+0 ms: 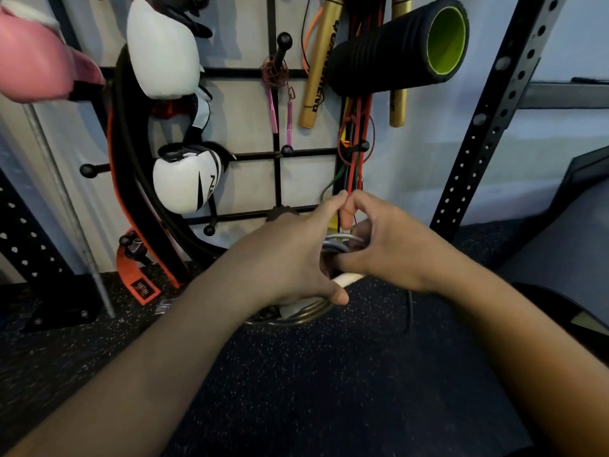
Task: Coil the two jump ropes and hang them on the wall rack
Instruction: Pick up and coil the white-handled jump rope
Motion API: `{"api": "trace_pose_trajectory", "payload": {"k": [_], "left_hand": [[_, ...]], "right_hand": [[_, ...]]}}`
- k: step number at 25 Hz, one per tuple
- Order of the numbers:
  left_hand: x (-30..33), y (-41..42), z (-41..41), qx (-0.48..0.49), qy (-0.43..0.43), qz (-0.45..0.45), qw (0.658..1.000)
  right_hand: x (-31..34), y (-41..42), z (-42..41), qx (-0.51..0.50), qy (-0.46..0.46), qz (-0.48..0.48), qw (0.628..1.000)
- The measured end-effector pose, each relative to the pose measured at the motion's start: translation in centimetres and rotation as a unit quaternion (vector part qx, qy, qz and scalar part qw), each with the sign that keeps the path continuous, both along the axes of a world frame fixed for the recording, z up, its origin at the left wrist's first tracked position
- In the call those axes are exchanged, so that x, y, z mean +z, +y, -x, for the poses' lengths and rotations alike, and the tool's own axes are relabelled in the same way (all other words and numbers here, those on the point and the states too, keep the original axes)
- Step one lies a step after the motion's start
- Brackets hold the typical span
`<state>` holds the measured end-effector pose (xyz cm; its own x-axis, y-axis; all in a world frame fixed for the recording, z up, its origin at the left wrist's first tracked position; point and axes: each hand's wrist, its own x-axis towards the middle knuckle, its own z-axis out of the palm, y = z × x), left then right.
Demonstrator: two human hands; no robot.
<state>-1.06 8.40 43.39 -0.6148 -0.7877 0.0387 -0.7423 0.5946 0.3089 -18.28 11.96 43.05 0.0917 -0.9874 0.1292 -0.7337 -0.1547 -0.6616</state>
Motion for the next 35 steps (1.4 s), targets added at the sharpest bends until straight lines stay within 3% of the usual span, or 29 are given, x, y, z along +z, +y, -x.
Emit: {"api": "trace_pose_trajectory", "payload": {"k": [4,7,9,11,14,17,20,22,24,26,27,28,30,32,33,35], "left_hand": [[-0.5,-0.8,-0.2,-0.018,0.123,-0.09,0.988],[-0.5,-1.5,-1.2,-0.005,0.244,-0.183,0.952],[-0.4,-2.1,-1.8,0.033,0.372,-0.251,0.893],[-0.7,-2.7,-2.0,0.049,0.519,-0.295,0.801],[-1.7,-2.4,-0.6,0.114,0.662,-0.282,0.685],[-2.5,-1.1,0.9,0.196,0.696,-0.223,0.654],[-2.3,-0.7,0.8,0.201,0.674,-0.223,0.675],[-2.1,-1.1,0.2,0.186,0.642,-0.2,0.716],[-1.6,-2.0,-0.7,0.192,0.616,-0.113,0.755],[-0.7,-2.6,-2.1,0.195,0.562,0.044,0.803],[0.1,-2.9,-2.9,0.161,0.514,0.109,0.836],[1.0,-3.1,-3.7,0.104,0.455,0.119,0.877],[2.1,-3.1,-4.5,-0.016,0.276,-0.02,0.961],[1.4,-2.5,-3.7,-0.075,0.101,-0.151,0.981],[0.3,-2.3,-3.0,-0.083,0.074,-0.179,0.978],[-1.9,-2.4,-1.8,-0.077,0.128,-0.221,0.964]], "right_hand": [[1.2,0.3,0.9,0.05,-0.087,-0.025,0.995],[1.0,-0.4,1.8,0.056,-0.244,-0.031,0.968],[0.5,-0.9,2.4,0.006,-0.28,-0.011,0.96],[-0.1,-1.2,2.5,-0.036,-0.248,-0.016,0.968],[-1.2,-0.7,0.3,-0.039,-0.225,-0.001,0.974],[-2.6,-0.6,-2.2,-0.028,-0.325,0.084,0.942],[-2.8,-0.8,-2.3,-0.019,-0.382,0.072,0.921],[-2.0,-1.0,-1.6,-0.008,-0.362,0.053,0.931],[-1.0,-1.0,-0.5,-0.005,-0.265,0.053,0.963],[-0.5,-0.9,0.6,0.011,-0.133,0.048,0.99],[-0.4,-0.8,0.9,0.031,-0.086,0.033,0.995],[-0.5,-0.8,1.0,0.054,-0.054,0.015,0.997],[-0.9,-0.7,0.7,0.096,-0.013,-0.004,0.995],[-1.2,-0.8,0.3,0.133,0.012,-0.007,0.991],[-1.3,-0.8,0.2,0.144,0.023,-0.009,0.989],[-1.5,-0.8,0.1,0.147,0.034,-0.018,0.988]]}}
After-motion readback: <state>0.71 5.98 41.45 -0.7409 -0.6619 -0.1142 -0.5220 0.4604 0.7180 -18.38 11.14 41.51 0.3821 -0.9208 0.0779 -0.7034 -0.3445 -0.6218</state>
